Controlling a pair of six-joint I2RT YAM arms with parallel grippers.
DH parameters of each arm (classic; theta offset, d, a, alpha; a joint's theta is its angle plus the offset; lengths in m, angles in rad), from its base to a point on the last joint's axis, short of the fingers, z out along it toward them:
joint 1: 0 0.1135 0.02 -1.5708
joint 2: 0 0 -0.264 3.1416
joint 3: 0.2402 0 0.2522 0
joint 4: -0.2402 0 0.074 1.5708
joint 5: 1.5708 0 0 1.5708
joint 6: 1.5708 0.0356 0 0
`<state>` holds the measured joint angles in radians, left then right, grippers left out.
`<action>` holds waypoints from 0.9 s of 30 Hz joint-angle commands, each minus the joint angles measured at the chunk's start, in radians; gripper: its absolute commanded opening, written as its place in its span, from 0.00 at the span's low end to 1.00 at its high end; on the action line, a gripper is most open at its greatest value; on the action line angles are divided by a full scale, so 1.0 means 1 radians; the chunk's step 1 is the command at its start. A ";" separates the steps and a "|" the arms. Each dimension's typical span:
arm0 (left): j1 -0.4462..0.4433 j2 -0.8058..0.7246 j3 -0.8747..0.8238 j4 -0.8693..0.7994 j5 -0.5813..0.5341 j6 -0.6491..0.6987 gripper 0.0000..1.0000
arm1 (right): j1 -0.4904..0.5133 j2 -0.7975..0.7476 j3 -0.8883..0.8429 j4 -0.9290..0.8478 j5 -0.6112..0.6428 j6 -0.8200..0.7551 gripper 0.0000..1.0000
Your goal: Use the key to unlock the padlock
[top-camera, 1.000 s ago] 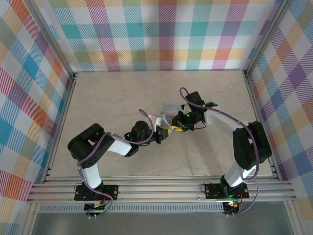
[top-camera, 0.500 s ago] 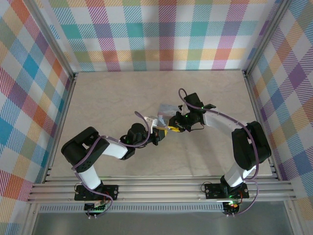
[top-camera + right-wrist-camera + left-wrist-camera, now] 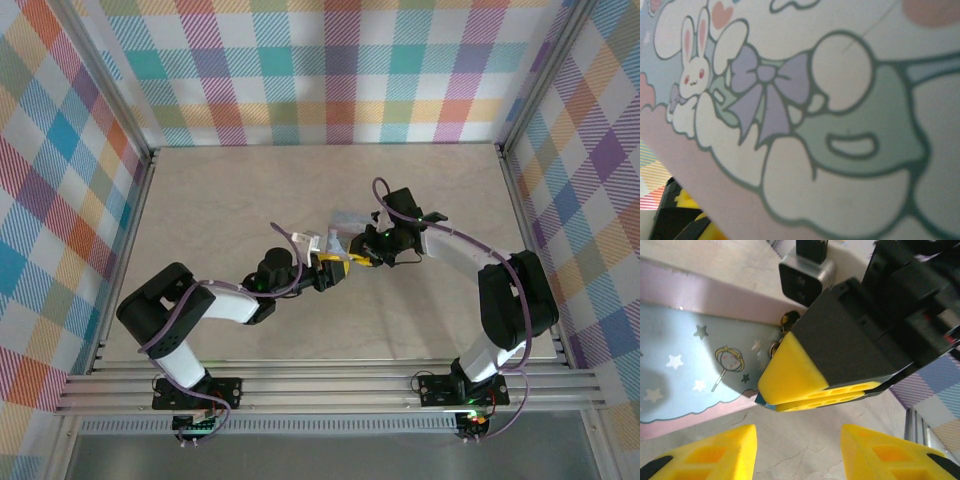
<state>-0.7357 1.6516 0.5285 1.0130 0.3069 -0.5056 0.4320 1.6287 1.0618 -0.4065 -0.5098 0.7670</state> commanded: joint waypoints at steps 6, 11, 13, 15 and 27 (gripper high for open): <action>0.048 -0.004 -0.061 0.085 0.064 -0.098 0.44 | -0.003 -0.019 0.013 0.027 -0.023 0.012 0.00; 0.047 -0.009 -0.046 -0.007 0.057 -0.066 0.41 | -0.003 0.005 0.017 -0.016 0.097 -0.077 0.00; 0.047 -0.022 -0.031 -0.080 0.042 -0.046 0.41 | -0.003 0.032 0.010 0.002 0.134 -0.101 0.00; 0.047 -0.031 -0.017 -0.157 0.028 -0.018 0.41 | -0.003 0.070 0.003 0.038 0.165 -0.116 0.00; 0.036 -0.100 0.083 -0.571 -0.080 0.154 0.38 | 0.046 0.147 0.009 0.065 0.327 -0.215 0.38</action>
<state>-0.6960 1.5948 0.5682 0.5900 0.2760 -0.4248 0.4606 1.7741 1.0733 -0.3183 -0.2230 0.5945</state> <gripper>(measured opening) 0.384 0.367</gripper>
